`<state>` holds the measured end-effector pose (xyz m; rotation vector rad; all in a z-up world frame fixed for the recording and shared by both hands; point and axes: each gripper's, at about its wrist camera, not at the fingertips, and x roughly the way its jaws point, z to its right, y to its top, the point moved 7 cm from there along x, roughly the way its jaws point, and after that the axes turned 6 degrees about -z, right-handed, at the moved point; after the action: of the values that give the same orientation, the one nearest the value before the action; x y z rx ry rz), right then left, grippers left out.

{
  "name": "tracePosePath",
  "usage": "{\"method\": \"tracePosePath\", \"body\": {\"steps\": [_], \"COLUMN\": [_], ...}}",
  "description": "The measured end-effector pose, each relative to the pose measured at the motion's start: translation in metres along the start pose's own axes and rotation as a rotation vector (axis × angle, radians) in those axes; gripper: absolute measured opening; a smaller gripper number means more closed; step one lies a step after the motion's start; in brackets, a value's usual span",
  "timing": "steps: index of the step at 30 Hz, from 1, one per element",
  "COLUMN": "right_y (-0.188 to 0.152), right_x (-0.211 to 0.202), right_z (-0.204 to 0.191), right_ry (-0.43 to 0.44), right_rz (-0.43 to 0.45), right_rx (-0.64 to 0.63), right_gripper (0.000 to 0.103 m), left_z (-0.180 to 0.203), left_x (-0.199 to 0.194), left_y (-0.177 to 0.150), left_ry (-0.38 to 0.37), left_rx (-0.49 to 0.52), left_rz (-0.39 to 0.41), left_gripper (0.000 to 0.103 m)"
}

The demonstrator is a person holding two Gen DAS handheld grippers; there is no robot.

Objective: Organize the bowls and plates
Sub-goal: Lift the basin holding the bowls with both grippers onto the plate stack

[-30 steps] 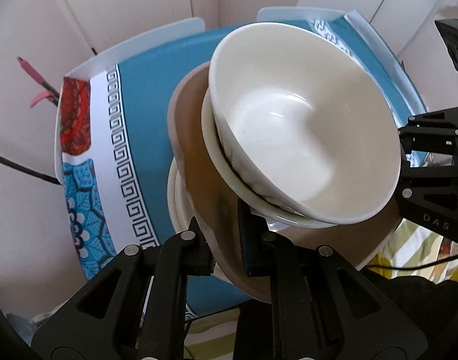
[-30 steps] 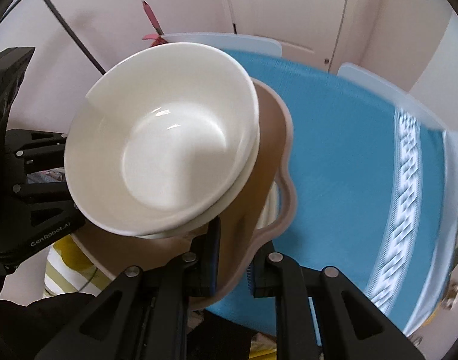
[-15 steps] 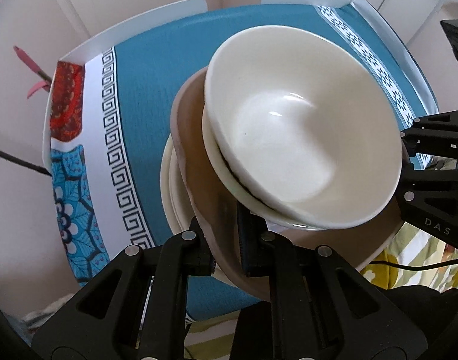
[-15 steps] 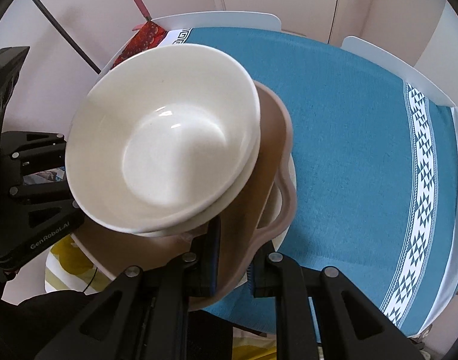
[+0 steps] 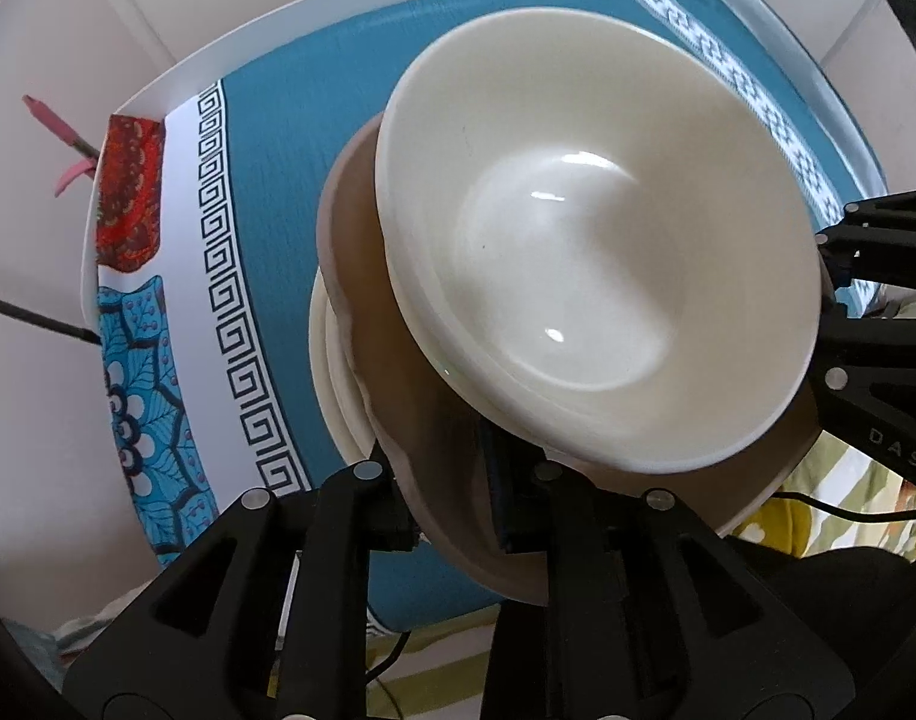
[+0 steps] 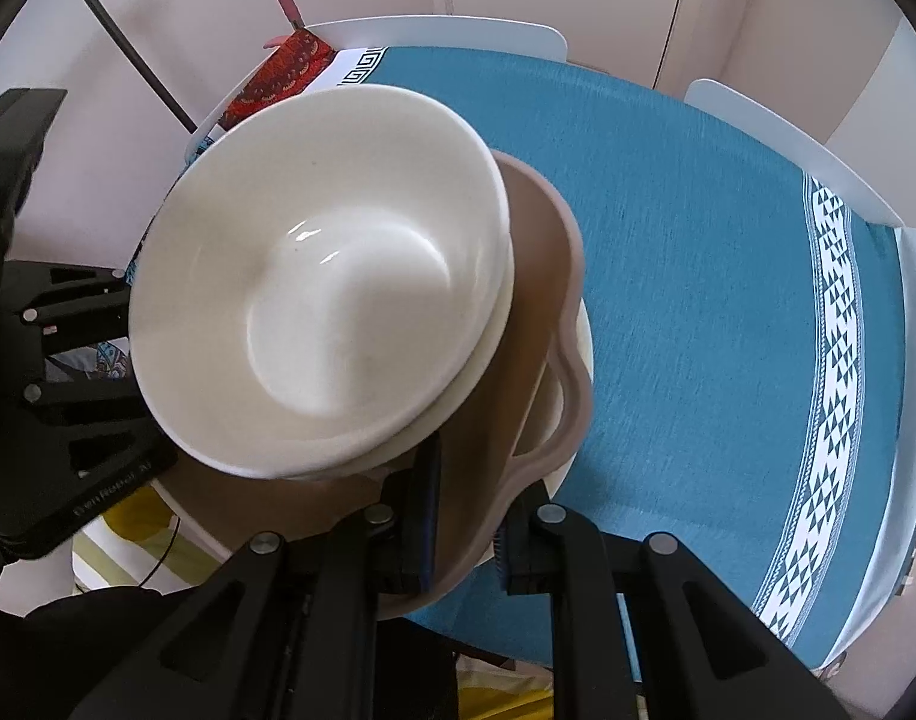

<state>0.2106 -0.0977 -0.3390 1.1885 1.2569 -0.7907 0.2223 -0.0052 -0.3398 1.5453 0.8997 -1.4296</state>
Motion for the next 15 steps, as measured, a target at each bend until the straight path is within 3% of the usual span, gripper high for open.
{"method": "tracePosePath", "body": {"steps": [2, 9, 15], "right_y": [-0.001, -0.001, 0.000], "right_x": [0.000, 0.001, -0.001], "right_z": [-0.003, -0.004, -0.002], "right_ry": [-0.001, 0.008, -0.001], "right_rz": [-0.009, -0.028, -0.024], "right_rx": [-0.008, 0.010, 0.024], "right_gripper": [0.014, 0.016, 0.016], "left_z": [0.000, 0.002, 0.005], "left_x": [0.001, -0.001, -0.014], "left_y": [0.000, 0.000, -0.002], "left_ry": [-0.018, -0.037, -0.018], "left_rx": [-0.001, 0.008, 0.050], "left_rz": [-0.009, -0.056, -0.048], "left_gripper": [0.023, 0.026, 0.033]}}
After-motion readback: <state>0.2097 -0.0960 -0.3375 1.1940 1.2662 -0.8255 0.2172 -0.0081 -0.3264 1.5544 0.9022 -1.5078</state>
